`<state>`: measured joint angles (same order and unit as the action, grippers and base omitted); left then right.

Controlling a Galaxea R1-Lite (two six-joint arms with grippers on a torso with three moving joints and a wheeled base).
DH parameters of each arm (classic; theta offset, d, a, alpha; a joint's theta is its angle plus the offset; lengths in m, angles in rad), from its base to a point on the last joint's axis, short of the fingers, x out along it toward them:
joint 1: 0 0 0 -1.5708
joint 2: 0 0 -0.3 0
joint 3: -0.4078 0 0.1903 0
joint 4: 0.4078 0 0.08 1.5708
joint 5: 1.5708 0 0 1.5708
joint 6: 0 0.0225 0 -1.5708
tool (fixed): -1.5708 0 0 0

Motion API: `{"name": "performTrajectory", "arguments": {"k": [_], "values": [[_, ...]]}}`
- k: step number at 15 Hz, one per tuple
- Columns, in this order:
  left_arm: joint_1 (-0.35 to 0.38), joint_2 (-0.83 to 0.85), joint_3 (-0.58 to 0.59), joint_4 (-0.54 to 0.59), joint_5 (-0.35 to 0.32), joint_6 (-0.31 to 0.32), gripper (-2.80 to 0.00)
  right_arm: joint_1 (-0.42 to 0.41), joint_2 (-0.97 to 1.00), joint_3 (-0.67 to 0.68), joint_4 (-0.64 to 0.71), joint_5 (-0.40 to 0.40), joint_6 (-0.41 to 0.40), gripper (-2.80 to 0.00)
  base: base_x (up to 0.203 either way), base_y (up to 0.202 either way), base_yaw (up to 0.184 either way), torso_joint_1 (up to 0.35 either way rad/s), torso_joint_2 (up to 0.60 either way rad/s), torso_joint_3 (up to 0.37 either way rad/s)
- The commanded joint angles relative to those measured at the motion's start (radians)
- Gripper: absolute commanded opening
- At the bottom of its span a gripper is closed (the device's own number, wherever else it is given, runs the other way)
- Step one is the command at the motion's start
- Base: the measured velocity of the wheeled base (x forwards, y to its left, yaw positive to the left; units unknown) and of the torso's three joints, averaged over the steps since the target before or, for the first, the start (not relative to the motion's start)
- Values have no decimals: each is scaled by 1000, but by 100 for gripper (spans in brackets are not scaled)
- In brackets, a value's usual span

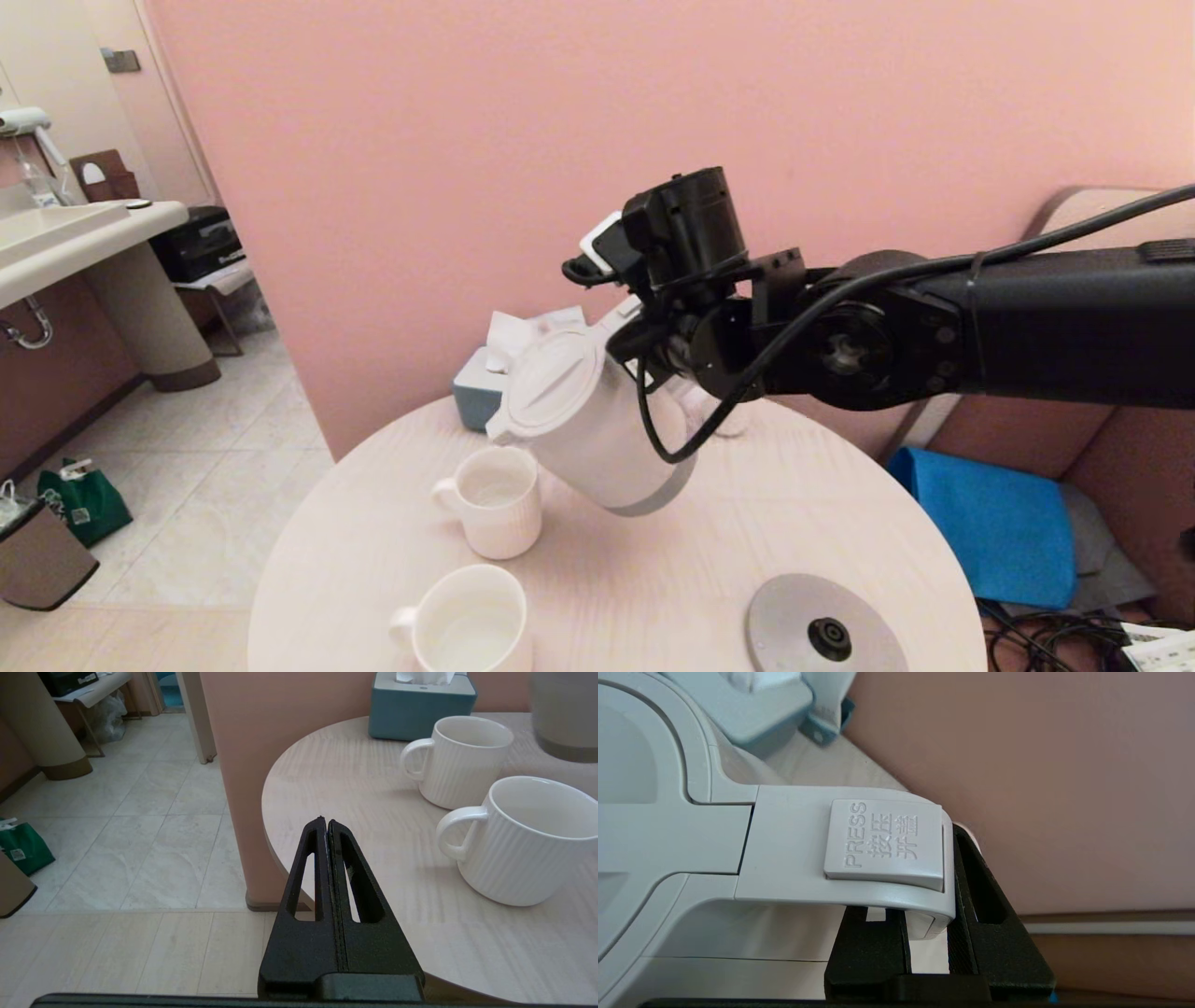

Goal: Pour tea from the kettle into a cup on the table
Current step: Pour water into another cup

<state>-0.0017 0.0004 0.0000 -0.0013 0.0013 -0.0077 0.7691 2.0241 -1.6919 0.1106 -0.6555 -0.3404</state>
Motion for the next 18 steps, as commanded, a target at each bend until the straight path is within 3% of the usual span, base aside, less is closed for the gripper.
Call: {"name": "performTrajectory", "arguments": {"k": [1, 5, 12, 18], "values": [[0, 0, 0, 0, 0, 0, -280, 7, -70, 64, 1, -1, -1, -280, 0, 0, 0, 0, 0, 0], [0, 0, 0, 0, 0, 0, -280, 38, -146, 175, -1, 3, -1, -280, 0, 0, 0, 0, 0, 0], [0, 0, 0, 0, 0, 0, -280, 127, -140, 184, 6, 2, -80, -280, 0, 0, 0, 0, 0, 0], [0, 1, 0, 0, 0, 0, -280, 131, -120, 183, 6, -2, -153, -280, 0, 0, 0, 0, 0, 0]]}}
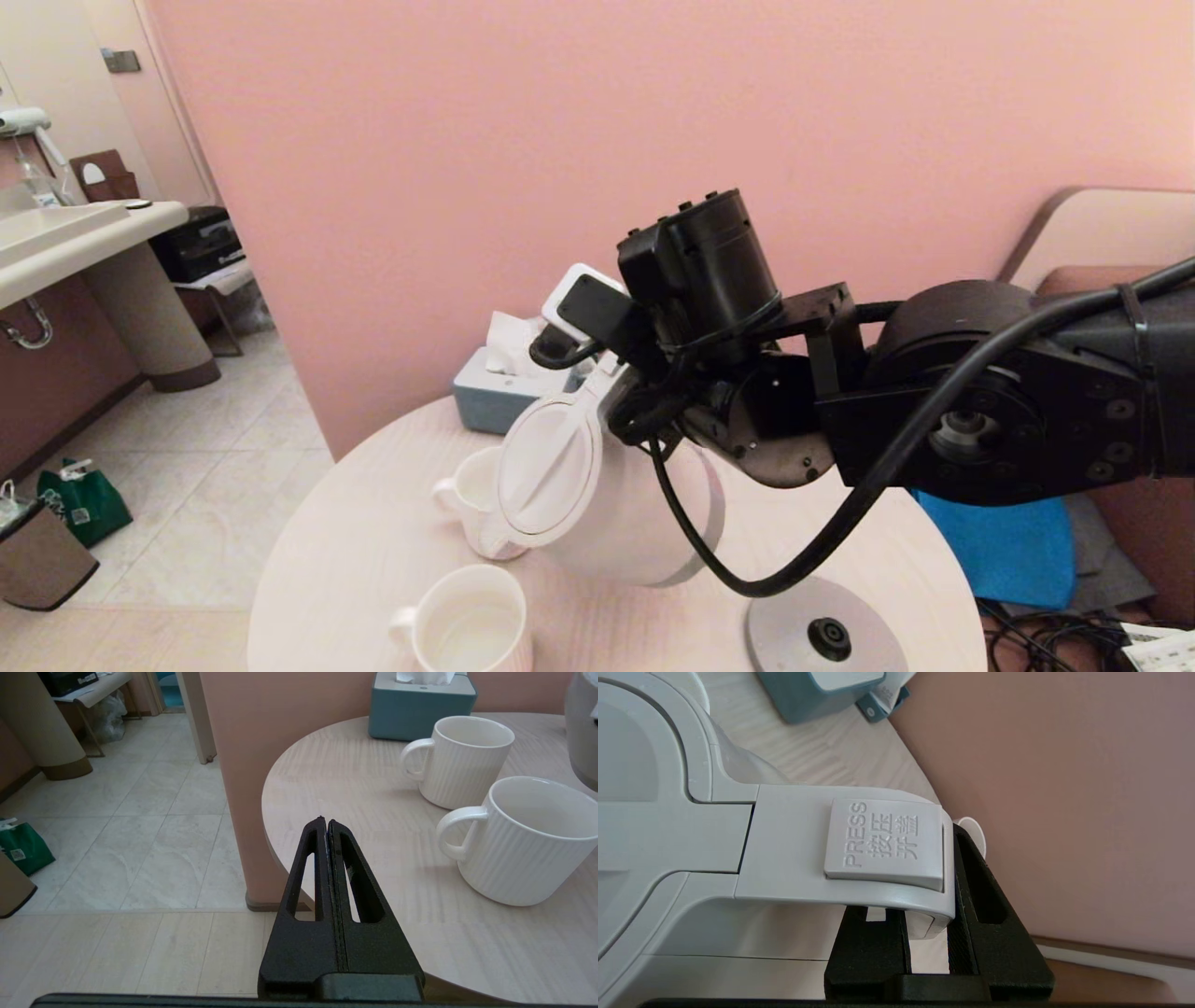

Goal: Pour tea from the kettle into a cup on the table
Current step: Pour water into another cup

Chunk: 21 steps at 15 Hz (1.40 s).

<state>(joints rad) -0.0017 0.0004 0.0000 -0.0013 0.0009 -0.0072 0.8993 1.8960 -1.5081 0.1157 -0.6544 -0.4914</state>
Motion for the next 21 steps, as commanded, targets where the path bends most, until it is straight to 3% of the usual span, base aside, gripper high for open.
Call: {"name": "performTrajectory", "arguments": {"k": [1, 21], "values": [[0, 0, 0, 0, 1, 0, -280, 3, 9, -2, -1, -4, -21, -280, 0, 0, 0, 0, 0, 0], [0, 1, 0, 0, 1, 0, -280, 67, 61, -69, 4, -29, -205, -280, 0, 0, 0, 0, 0, 0]]}}
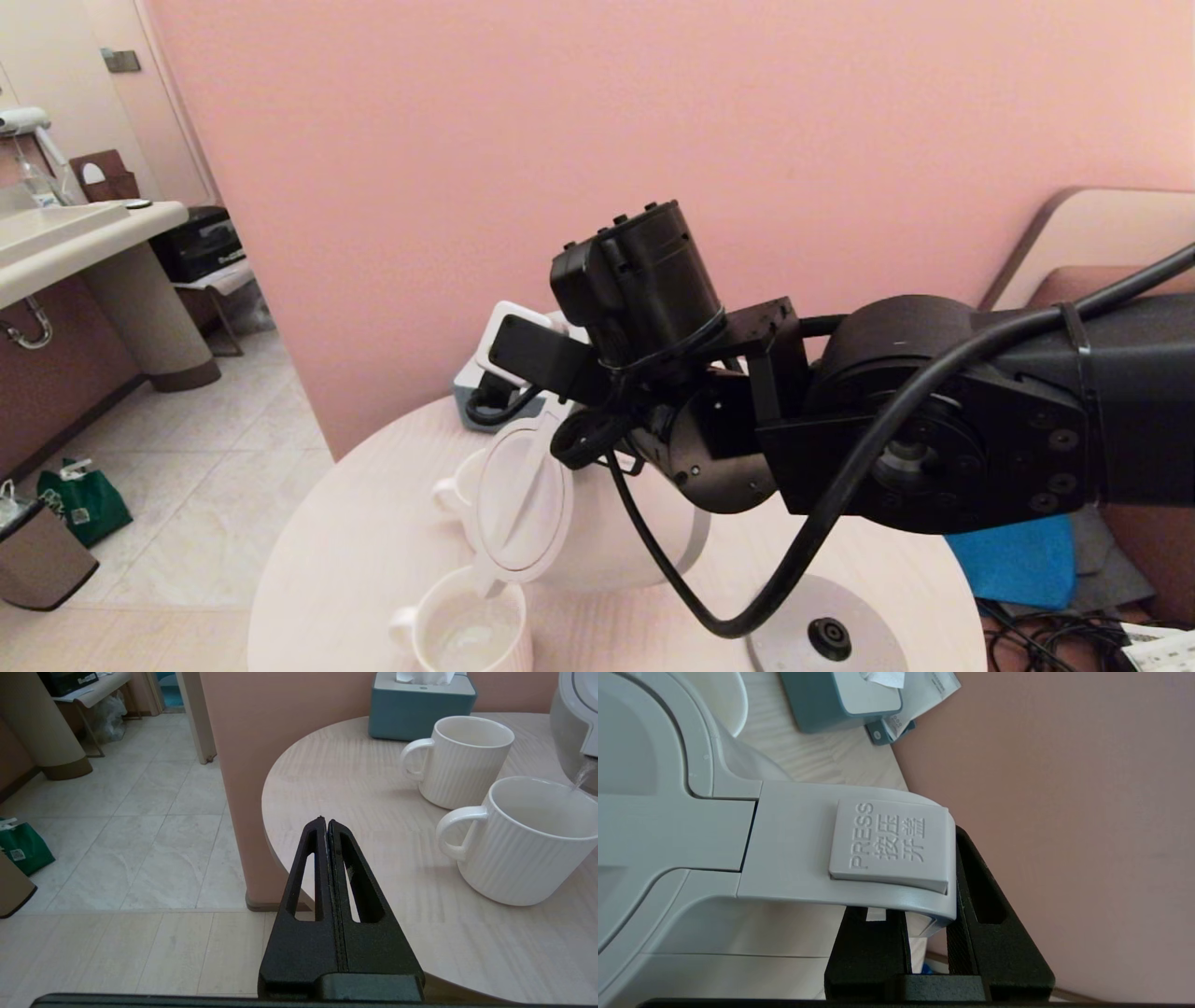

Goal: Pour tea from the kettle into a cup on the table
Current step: Pour water into another cup

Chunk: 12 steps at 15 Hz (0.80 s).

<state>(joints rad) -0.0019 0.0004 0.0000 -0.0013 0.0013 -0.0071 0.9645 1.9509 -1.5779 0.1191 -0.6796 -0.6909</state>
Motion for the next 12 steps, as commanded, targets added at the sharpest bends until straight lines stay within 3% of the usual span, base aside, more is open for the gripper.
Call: {"name": "performTrajectory", "arguments": {"k": [1, 4, 12], "values": [[0, 0, 0, 0, 0, -1, -280, 2, 10, -1, 9, -5, -8, -280, 0, 0, 0, 0, 0, 0], [0, 0, 0, 0, 0, -1, -280, 14, 10, -15, 71, -25, -9, -280, 0, 0, 0, 0, 0, 0], [0, 0, 0, 0, 0, -1, -280, 17, 18, -23, 77, -26, -27, -280, 0, 0, 0, 0, 0, 0]]}}
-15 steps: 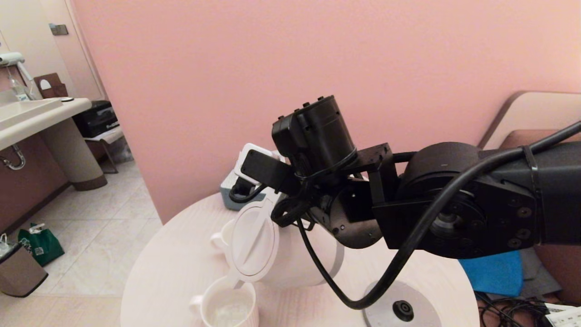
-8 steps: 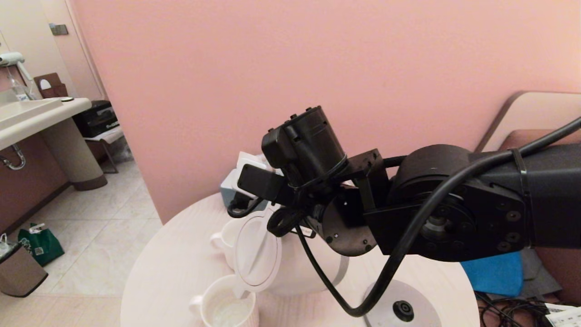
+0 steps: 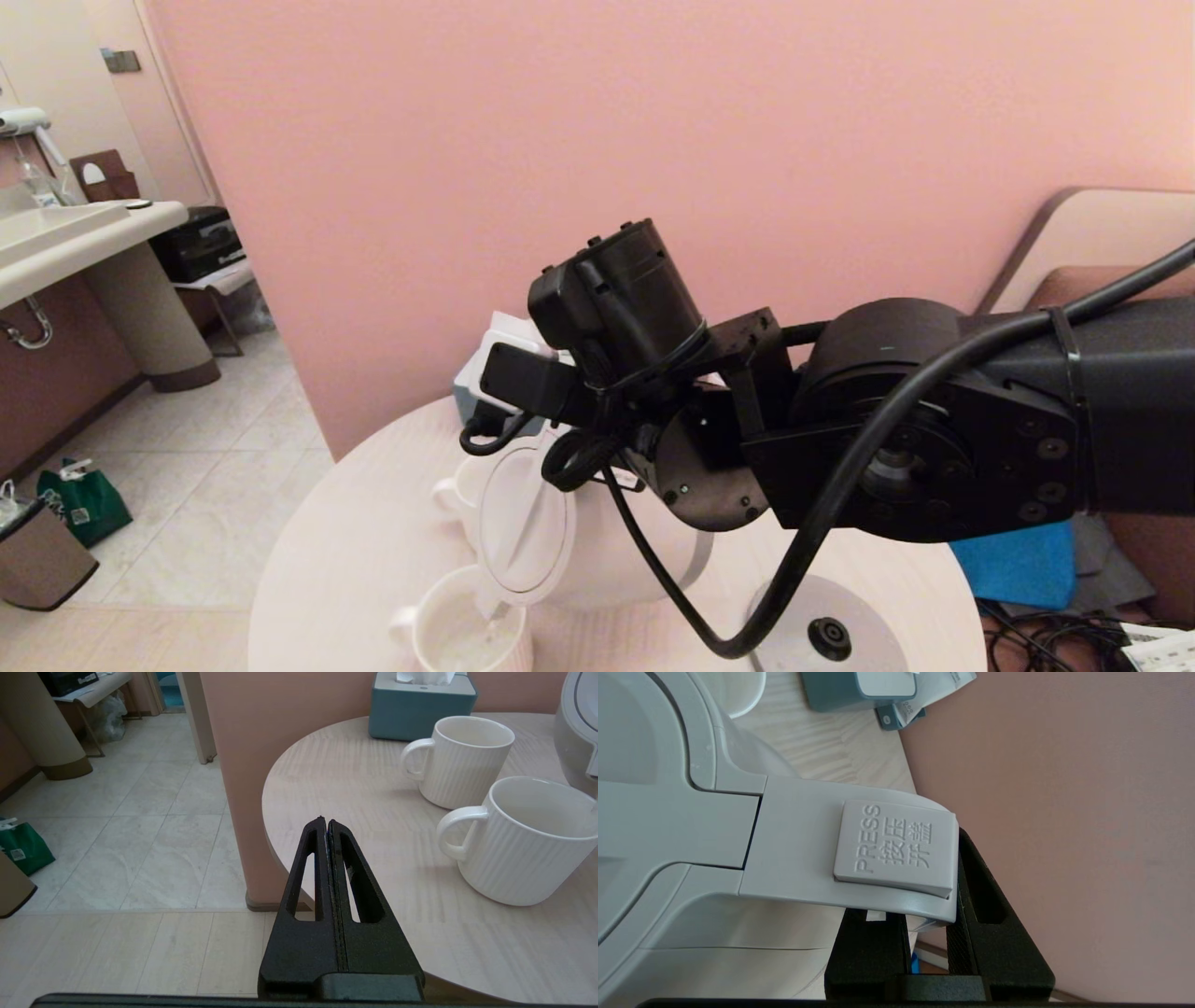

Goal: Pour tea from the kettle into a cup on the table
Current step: Pour water into another cup

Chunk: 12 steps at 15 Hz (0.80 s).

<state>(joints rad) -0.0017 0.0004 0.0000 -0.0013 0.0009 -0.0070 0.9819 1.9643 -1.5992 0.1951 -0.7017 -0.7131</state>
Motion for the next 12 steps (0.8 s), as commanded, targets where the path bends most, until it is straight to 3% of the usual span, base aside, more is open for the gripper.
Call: {"name": "performTrajectory", "arguments": {"k": [1, 12], "values": [[0, 0, 0, 0, 1, -1, -280, 0, 7, -5, 1, -5, -5, -280, 0, 0, 0, 0, 0, 0], [0, 0, 0, 0, 1, -1, -280, -2, 41, -87, 83, -30, -25, -280, 0, 0, 0, 0, 0, 0]]}}
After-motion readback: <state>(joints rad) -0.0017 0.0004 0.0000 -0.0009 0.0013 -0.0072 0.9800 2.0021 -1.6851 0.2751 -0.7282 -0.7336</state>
